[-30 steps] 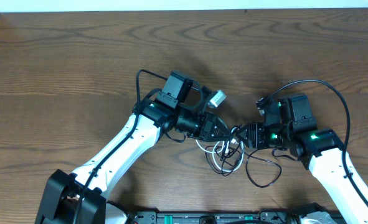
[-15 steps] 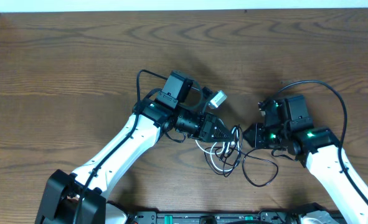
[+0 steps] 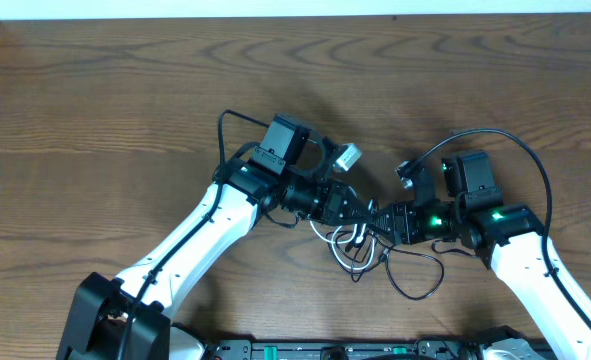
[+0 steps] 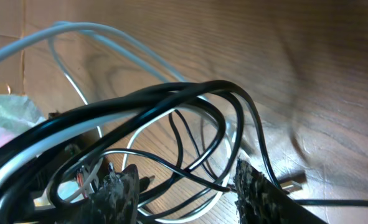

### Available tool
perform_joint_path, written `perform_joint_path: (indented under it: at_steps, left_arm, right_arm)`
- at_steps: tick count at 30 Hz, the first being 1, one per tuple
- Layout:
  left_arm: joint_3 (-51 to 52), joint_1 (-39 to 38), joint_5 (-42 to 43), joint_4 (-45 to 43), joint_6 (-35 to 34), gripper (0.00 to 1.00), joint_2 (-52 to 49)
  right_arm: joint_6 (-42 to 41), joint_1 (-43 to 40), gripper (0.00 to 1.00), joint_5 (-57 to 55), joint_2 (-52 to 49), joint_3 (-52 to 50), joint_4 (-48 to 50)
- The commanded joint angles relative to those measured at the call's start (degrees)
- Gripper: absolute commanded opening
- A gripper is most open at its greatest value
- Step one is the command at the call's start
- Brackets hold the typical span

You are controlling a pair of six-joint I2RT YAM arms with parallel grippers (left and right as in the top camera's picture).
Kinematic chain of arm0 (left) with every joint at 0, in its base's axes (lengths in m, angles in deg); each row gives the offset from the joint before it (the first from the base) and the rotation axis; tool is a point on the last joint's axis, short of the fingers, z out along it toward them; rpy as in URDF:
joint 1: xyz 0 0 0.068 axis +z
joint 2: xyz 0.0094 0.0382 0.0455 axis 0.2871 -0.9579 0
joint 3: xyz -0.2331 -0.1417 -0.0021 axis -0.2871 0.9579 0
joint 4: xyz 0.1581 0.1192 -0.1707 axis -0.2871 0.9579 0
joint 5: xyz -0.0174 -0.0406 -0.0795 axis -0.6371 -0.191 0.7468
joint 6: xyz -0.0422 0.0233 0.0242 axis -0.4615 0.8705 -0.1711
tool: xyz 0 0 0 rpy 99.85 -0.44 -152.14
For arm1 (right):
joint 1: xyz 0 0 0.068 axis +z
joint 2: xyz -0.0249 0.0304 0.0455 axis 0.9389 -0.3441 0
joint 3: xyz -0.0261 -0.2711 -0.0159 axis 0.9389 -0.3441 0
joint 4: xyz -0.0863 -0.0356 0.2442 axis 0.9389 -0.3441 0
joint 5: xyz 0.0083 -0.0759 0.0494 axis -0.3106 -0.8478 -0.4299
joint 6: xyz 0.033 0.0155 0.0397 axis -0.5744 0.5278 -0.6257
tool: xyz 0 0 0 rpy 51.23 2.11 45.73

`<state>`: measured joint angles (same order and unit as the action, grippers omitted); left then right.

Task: Untangle cables

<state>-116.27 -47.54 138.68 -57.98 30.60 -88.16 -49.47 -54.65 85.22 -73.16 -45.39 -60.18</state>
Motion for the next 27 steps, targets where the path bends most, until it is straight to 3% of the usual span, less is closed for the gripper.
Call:
perform_joint_path:
  at_steps: [1,6,11,15,21,27]
  left_arm:
    - [-0.98,0.22,9.55,-4.07,-1.64,0.07,0.15]
    - [-0.98,0.11,12.52,-11.13,-8.02,0.08,0.17]
    - [-0.98,0.20,11.82,-11.89,-7.48,0.08,0.17]
    - [-0.98,0.20,11.61,-11.82,-6.01,0.07,0.15]
    - [-0.98,0.92,10.32,-10.82,-5.57,0.08,0.15]
    - [-0.98,3.08,8.72,-10.32,-5.35,0.08,0.15]
  right_arm:
    - [0.94,0.20,0.46,-0.66,-0.04,-0.39,0.48]
    - [-6.01,0.26,0.41,-9.11,-0.07,-0.42,1.68]
    - [-6.43,0.24,0.16,-14.05,-0.07,-0.42,1.84]
    - [-11.93,0.24,0.04,-28.44,-0.07,-0.42,-3.89]
    - [-20.41,0.20,0.02,-46.93,-0.07,-0.42,-13.60]
    - [-20.90,0.20,0.07,-47.43,-0.07,-0.42,-14.45]
